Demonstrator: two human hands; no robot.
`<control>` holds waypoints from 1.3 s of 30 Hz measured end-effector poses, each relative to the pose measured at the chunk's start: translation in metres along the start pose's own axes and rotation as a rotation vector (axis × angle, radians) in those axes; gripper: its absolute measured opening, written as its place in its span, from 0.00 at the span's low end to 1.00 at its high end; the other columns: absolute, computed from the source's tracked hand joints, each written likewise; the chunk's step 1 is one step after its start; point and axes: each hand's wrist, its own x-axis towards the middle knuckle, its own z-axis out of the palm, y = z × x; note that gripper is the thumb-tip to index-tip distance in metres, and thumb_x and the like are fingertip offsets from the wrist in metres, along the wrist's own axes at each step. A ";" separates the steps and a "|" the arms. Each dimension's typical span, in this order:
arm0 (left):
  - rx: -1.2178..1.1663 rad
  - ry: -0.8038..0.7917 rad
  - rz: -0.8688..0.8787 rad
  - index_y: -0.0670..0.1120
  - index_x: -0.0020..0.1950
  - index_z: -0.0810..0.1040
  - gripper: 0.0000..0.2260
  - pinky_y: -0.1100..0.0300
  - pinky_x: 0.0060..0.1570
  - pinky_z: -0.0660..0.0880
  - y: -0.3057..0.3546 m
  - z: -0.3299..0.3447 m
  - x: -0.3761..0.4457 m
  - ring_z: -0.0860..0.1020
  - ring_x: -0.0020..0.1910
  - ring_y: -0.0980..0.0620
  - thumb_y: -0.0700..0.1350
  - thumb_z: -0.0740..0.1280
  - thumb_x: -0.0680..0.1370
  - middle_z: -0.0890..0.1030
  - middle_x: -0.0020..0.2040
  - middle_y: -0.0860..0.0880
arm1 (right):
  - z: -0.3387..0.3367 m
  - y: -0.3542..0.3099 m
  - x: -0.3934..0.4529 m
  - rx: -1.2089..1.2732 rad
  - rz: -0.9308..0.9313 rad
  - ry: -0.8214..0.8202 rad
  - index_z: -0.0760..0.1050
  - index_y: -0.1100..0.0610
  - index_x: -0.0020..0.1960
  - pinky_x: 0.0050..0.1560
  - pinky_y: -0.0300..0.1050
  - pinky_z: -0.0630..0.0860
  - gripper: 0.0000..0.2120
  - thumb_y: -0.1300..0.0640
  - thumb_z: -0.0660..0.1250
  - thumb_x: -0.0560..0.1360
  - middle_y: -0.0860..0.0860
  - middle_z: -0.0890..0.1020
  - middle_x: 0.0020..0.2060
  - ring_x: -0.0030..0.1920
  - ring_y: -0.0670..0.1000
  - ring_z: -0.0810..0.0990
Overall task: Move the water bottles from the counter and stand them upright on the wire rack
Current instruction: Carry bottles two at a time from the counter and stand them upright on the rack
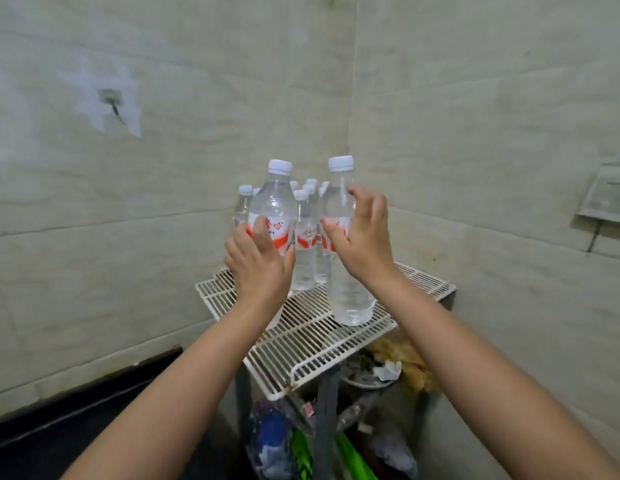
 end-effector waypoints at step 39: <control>0.404 -0.317 -0.173 0.42 0.70 0.68 0.17 0.57 0.61 0.68 0.036 0.075 0.090 0.71 0.65 0.47 0.41 0.56 0.81 0.72 0.67 0.44 | 0.022 0.145 0.149 -0.078 -0.473 -0.940 0.74 0.54 0.50 0.40 0.44 0.68 0.09 0.50 0.62 0.76 0.51 0.75 0.45 0.47 0.53 0.74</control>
